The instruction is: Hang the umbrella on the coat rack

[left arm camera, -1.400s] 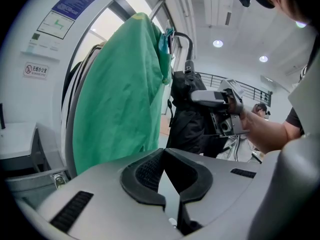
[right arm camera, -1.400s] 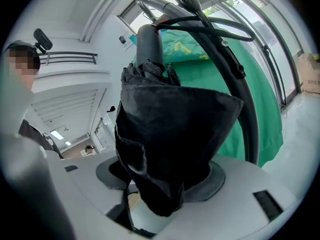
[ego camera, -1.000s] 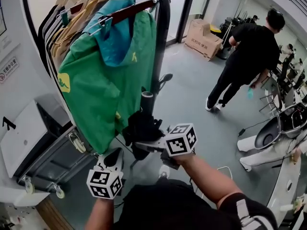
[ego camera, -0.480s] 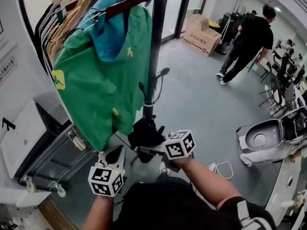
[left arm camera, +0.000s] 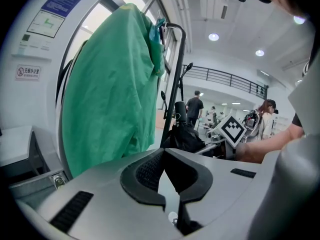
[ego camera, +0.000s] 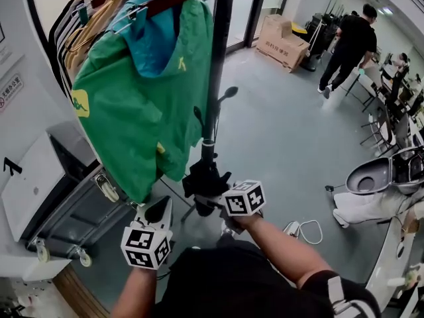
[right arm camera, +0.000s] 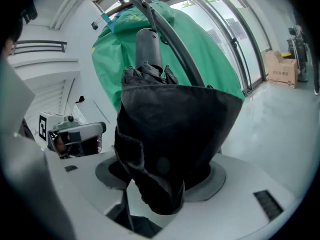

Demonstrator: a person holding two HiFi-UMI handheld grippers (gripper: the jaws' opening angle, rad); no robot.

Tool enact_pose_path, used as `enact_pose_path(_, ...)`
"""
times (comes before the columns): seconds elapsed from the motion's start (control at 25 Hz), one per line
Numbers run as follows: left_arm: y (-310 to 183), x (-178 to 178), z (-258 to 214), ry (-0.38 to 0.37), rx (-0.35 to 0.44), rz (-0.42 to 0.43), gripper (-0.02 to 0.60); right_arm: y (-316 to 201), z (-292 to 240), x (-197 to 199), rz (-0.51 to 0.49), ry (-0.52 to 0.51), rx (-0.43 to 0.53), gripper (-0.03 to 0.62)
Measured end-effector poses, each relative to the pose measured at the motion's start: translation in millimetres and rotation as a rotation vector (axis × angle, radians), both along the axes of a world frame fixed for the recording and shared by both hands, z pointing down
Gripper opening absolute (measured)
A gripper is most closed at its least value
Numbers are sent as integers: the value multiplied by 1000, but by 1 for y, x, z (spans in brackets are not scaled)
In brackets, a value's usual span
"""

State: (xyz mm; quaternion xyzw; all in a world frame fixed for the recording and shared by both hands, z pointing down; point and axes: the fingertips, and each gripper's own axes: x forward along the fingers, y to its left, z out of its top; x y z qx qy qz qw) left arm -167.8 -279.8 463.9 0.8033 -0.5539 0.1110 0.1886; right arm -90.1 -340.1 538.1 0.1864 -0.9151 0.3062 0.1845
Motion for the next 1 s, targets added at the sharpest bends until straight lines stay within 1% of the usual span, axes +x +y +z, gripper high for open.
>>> enact_pose_path(0.2, 1, -3, 3, 0, -7, -7, 15, -22, 13, 0, 63, 46, 46, 255)
enact_pose_path(0.36, 0, -2, 5, 3, -14, -4, 15, -38, 22, 1, 87, 80, 62, 258)
enact_pose_path(0.6, -2, 2, 6, 2, -19, 7, 15, -63, 31, 5, 133, 103, 100, 268)
enact_pose_path(0.76, -3, 3, 6, 0, -18, 7, 15, -71, 34, 6, 132, 130, 126, 275)
enact_pose_path(1.0, -4, 4, 6, 1, -23, 11, 15, -64, 32, 9, 116, 144, 151, 287)
